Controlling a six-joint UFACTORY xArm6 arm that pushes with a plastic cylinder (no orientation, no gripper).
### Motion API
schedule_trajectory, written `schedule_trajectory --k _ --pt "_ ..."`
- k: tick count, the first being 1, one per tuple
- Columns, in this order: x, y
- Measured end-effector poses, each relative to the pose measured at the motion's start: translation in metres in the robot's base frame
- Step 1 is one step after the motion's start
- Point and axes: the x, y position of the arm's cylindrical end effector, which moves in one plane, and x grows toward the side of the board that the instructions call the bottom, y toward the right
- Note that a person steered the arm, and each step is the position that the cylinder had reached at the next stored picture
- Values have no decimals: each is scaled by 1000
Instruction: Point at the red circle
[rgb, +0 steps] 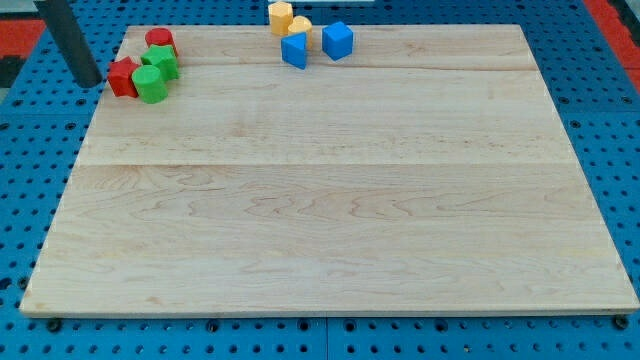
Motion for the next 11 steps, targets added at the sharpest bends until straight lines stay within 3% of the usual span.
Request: schedule_trajectory --k 1,2,8,9,10,11 --pt "-94 29" --pt "-107 37" --pt "-81 37" --pt "-107 39" --pt "-107 50" --pt "-108 101"
